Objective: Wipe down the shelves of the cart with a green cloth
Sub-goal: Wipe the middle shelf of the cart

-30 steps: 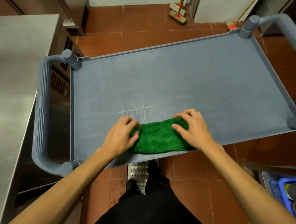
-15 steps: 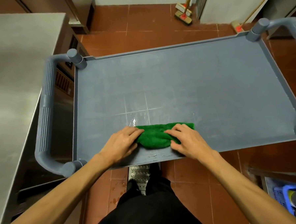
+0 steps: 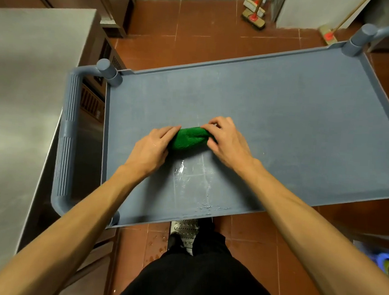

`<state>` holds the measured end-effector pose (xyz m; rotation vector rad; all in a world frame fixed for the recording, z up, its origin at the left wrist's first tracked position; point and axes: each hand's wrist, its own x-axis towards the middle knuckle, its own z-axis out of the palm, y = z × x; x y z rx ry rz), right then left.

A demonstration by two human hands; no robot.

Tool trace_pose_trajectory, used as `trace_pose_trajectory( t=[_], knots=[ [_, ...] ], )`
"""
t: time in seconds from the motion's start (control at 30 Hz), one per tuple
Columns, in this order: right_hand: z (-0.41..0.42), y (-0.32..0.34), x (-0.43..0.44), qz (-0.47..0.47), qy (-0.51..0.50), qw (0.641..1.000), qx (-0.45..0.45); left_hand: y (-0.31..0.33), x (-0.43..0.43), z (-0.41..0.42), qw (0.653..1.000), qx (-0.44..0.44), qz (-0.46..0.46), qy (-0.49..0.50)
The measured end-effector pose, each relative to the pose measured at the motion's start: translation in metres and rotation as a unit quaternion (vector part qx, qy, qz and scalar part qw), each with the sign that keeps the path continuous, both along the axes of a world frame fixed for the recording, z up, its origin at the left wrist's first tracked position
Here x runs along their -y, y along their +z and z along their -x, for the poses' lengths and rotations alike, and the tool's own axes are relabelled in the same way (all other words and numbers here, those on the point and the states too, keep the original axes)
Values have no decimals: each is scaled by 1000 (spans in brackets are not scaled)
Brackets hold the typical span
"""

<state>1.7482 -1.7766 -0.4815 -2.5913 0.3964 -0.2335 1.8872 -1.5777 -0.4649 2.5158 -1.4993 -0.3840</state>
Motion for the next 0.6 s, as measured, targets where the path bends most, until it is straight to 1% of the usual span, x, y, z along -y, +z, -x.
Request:
trace_pose_trajectory(
  t=[0.03,0.1,0.17,0.23,0.37,0.6],
  knots=[
    [0,-5,-6,-3,2,1000,-23,-7,-1,1,1000,-3,-20,-5],
    [3,-14,-17,-12,9,994,-109,-21,-4,6,997,6,-74,-22],
    [8,-19,-27,11,20,983,-183,-30,-8,13,993,33,-109,-27],
    [10,-19,-32,26,18,980,-195,-31,-9,20,992,43,-120,-15],
    [11,-15,-38,1,20,975,-222,-26,-11,29,991,32,-130,3],
    [31,-7,-54,-24,28,966,-254,-19,-31,51,990,20,-139,-16]
  ],
)
